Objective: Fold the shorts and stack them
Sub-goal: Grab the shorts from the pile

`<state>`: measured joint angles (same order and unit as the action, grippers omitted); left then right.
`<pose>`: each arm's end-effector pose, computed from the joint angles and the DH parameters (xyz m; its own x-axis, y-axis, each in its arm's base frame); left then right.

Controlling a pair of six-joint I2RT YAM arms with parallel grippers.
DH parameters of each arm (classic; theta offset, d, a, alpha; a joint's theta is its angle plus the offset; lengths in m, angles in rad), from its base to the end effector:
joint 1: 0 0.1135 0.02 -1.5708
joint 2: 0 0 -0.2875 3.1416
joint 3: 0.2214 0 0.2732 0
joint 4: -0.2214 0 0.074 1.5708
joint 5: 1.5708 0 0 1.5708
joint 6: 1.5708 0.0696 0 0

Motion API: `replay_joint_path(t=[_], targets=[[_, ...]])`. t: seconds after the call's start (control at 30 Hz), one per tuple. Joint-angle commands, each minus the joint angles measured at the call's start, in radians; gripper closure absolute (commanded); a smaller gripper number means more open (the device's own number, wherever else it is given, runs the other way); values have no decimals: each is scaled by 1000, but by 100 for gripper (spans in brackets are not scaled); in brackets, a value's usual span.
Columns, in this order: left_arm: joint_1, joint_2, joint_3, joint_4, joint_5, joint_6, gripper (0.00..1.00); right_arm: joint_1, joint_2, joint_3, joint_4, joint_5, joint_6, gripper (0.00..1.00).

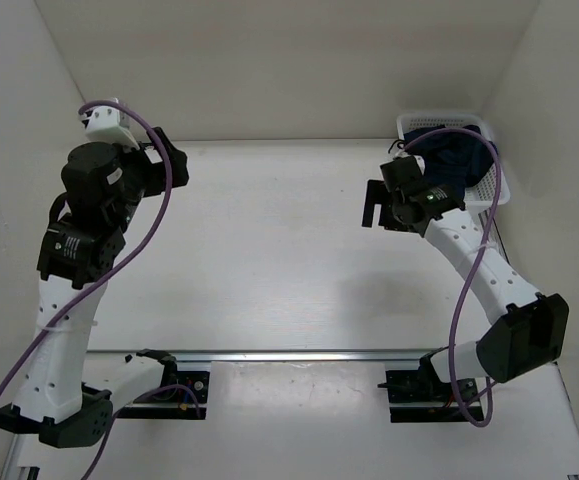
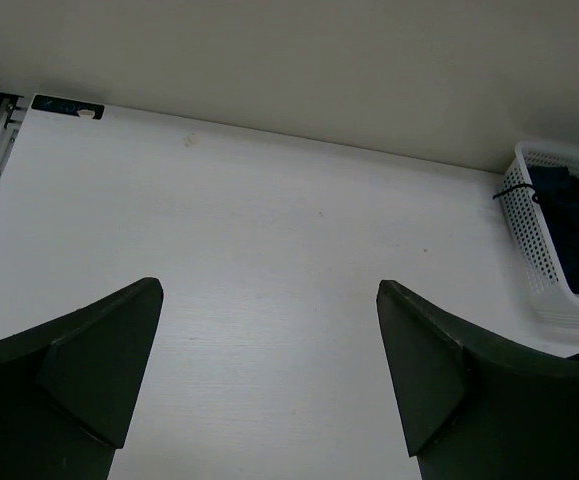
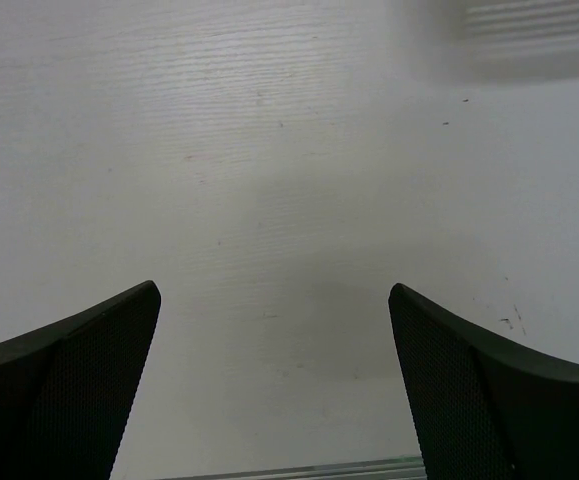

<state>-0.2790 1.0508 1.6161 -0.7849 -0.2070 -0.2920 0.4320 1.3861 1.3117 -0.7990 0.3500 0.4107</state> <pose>0.2046 -0.0437 0.5255 -0.2226 -0.2293 -0.9476 0.0132 0.9712 -0.2381 0.3069 0.1152 0.3293 -0.7154 0.0832 -0.6938 0.1007 0.9948 0.0154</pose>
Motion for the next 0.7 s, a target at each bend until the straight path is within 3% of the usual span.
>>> replay_joint_path(t=[0.0, 0.13, 0.27, 0.5, 0.67], targets=[[1, 0, -1, -20, -37, -21, 0, -30, 2, 52, -25, 44, 2, 0], [1, -47, -45, -20, -37, -30, 0, -102, 2, 84, -25, 64, 20, 0], [1, -89, -56, -30, -37, -21, 0, -271, 59, 152, -34, 40, 54, 0], [1, -65, -96, -53, 47, -44, 0, -461, 279, 377, -34, 17, 102, 3], [1, -26, -119, -76, 101, -72, 0, -530, 497, 633, -48, -129, 57, 0]])
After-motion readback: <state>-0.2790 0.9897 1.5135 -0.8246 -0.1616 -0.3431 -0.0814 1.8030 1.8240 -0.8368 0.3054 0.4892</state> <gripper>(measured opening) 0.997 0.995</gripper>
